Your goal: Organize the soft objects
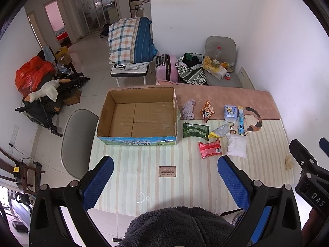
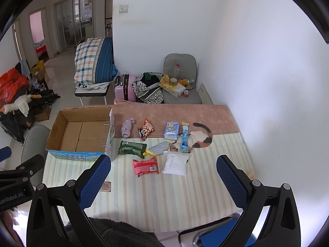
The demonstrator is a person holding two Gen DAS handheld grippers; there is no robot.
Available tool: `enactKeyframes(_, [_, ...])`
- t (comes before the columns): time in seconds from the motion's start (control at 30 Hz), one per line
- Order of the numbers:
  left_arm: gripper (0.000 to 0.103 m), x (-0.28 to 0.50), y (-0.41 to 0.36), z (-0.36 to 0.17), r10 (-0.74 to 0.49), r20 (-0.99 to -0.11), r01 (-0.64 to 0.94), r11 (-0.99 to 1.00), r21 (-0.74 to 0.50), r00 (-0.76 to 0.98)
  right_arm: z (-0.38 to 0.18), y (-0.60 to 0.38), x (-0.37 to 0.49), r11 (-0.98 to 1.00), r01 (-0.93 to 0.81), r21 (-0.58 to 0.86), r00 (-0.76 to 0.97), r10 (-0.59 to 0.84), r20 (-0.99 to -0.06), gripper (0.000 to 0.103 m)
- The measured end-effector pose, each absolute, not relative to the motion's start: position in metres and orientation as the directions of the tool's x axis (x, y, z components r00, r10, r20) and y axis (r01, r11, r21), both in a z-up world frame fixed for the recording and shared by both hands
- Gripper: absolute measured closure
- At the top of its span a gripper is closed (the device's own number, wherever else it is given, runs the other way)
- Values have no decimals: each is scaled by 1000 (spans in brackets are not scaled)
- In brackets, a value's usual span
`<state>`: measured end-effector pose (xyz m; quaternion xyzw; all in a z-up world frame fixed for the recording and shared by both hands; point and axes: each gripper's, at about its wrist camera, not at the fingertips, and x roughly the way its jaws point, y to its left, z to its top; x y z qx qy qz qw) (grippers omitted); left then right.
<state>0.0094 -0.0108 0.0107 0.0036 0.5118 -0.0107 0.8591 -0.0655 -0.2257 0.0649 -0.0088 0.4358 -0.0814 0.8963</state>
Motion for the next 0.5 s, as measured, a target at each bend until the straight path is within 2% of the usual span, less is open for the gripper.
enactKeyframes(0.13, [0,49,-21,-8,-16,-881,46,999,7,472,44,-252,-46,984,179,-19,565,-118,-816,0])
enactKeyframes(0.27, [0,99,-43,-36,35,-880,107,989,98,474,5,-299,-11,965,259,40,485,-94,-869,0])
enactKeyframes(0.4, [0,157,-80,-87,95,-890,238,946,220,446,-62,-345,33,944,327,39,364,-88,-927,0])
enactKeyframes(0.5, [0,195,-112,-141,139,-912,372,881,292,386,-137,-368,73,943,332,21,223,-57,-973,0])
